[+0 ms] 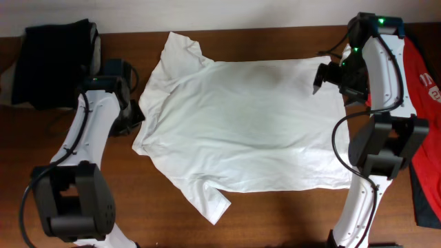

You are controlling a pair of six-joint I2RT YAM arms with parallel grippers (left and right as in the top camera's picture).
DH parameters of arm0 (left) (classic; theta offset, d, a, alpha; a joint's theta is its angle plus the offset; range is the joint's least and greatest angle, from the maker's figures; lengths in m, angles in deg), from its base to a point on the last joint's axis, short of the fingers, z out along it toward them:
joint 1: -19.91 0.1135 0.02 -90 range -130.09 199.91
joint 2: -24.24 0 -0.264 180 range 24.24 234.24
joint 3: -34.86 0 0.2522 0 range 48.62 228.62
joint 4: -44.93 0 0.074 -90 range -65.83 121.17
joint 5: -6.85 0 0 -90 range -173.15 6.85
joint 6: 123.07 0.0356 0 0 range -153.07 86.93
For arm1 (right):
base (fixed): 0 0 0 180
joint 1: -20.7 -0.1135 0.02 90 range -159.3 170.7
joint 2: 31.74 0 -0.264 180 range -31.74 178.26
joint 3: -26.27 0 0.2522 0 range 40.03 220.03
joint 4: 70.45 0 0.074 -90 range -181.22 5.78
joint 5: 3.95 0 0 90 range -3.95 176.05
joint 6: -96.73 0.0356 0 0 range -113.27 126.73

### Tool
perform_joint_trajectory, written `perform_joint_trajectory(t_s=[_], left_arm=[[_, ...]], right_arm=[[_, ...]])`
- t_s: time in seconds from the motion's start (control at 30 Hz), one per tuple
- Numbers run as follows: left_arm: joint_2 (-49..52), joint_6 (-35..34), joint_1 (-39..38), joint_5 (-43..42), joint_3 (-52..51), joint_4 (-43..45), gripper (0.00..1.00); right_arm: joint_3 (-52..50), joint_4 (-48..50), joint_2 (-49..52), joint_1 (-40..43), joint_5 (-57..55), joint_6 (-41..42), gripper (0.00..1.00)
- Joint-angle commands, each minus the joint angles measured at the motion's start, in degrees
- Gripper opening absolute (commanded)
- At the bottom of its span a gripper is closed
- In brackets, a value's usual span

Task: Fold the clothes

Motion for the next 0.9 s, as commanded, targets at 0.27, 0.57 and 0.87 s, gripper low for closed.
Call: perform_joint_trajectory(t_s=[0.27,0.57,0.87], left_arm=[[-3.9,6.3,-6.3,-5.5,0.0,1.8,0.61],[1.1,7.1,-6.3,-5.4,-0.1,5.2,0.01],[7.4,7.1,-5.7,-5.0,-0.1,10.5,0.01]], right_arm=[[-10.8,8.0,-0.3,-10.4,-0.5,8.0,0.99],[-11.0,8.2,-0.3,-9.9,-5.4,8.0,0.99],[-12.8,9.0,-0.1,-9.4,-9.9,7.8,0.84]])
